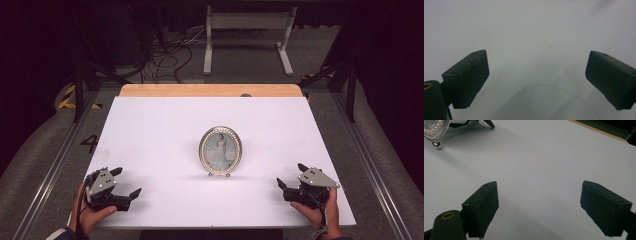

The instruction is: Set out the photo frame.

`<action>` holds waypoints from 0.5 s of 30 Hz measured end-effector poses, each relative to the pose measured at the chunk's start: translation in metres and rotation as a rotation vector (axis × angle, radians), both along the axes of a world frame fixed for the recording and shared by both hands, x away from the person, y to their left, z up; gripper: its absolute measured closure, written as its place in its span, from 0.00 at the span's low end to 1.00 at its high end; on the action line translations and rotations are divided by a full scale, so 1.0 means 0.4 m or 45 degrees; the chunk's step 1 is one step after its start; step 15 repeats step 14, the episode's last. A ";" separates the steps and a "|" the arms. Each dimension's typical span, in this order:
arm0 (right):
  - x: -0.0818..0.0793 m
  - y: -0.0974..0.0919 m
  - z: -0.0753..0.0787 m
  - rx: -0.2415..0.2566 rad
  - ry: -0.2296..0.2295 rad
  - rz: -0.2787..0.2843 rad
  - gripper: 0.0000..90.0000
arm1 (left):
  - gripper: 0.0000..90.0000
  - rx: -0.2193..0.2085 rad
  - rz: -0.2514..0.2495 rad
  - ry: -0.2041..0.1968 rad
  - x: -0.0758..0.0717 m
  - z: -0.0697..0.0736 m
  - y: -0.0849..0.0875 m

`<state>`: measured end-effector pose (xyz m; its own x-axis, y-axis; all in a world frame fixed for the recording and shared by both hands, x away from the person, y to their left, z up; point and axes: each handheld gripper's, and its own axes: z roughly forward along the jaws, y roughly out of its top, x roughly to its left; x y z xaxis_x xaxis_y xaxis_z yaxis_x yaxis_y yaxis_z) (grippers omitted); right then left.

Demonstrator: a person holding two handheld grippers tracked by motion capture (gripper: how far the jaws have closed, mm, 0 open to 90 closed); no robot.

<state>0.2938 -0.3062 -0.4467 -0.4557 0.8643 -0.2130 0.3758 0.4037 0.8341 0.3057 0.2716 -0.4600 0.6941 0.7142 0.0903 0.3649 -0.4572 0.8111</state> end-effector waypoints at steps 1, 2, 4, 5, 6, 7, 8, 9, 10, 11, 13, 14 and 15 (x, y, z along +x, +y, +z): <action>0.000 0.001 0.000 0.000 -0.002 0.001 0.17 | 0.06 0.005 0.002 -0.001 0.000 0.000 0.000; 0.000 0.001 0.000 0.000 -0.003 0.001 0.17 | 0.06 0.006 0.002 -0.001 0.000 0.000 0.000; 0.000 0.002 0.000 -0.001 -0.003 -0.001 0.17 | 0.06 -0.001 0.000 -0.001 0.000 0.000 0.000; 0.000 0.003 0.000 0.000 -0.002 -0.001 0.17 | 0.06 -0.001 0.000 -0.002 0.000 0.000 -0.001; 0.000 0.003 0.000 -0.001 -0.001 -0.001 0.17 | 0.06 -0.001 -0.001 -0.001 0.000 0.000 -0.001; 0.000 0.004 0.000 -0.001 -0.001 -0.002 0.17 | 0.06 -0.001 -0.001 0.000 0.001 0.000 -0.001; 0.000 0.003 -0.001 0.001 -0.001 -0.002 0.17 | 0.06 -0.001 0.000 0.000 0.001 0.000 -0.001; 0.001 0.003 -0.001 0.003 0.000 -0.002 0.17 | 0.06 0.000 0.000 0.000 0.001 0.000 -0.001; 0.001 0.003 -0.001 0.006 -0.001 -0.001 0.17 | 0.06 -0.003 0.000 -0.001 0.001 0.000 0.000; 0.001 0.002 0.000 0.009 -0.002 -0.001 0.17 | 0.06 -0.005 0.002 -0.001 0.001 0.000 0.000; 0.000 0.003 0.000 0.007 -0.002 -0.005 0.16 | 0.06 -0.008 0.008 0.002 0.002 0.001 0.000; 0.000 0.003 0.000 0.007 -0.002 -0.005 0.16 | 0.06 -0.008 0.008 0.002 0.002 0.001 0.000; 0.000 0.003 0.000 0.007 -0.002 -0.005 0.16 | 0.06 -0.008 0.008 0.002 0.002 0.001 0.000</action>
